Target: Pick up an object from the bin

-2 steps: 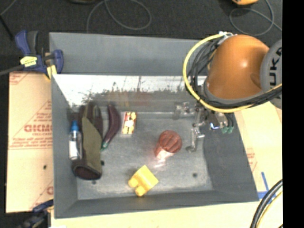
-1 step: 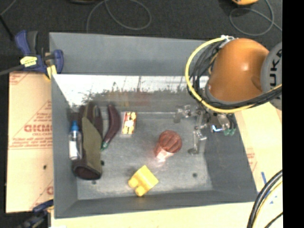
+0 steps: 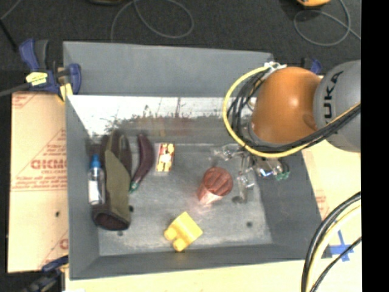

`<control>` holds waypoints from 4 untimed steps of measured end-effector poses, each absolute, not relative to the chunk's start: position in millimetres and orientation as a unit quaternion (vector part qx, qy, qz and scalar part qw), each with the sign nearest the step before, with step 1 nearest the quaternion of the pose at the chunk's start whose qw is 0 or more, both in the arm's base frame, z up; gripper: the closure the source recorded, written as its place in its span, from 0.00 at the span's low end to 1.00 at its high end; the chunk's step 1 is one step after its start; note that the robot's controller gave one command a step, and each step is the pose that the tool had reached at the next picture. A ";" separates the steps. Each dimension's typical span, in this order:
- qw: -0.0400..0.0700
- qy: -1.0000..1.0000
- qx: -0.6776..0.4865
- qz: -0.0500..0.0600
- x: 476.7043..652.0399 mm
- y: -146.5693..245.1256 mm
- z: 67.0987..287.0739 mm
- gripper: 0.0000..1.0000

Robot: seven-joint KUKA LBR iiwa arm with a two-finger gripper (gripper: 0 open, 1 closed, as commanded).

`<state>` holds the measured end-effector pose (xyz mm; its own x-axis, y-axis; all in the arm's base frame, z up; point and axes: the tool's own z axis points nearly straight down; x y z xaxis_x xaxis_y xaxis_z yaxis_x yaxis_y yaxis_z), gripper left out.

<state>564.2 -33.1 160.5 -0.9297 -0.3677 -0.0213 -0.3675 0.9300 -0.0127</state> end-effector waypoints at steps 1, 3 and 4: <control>0.005 0.964 -0.266 -0.001 567.4 -15.5 127.2 0.00; 0.006 0.947 -0.320 -0.002 564.6 -33.3 106.7 1.00; 0.006 0.948 -0.319 -0.002 564.6 -33.3 106.7 1.00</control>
Offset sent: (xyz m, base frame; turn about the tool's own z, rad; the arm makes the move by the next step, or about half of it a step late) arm 0.0135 0.0059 -0.0478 -0.3590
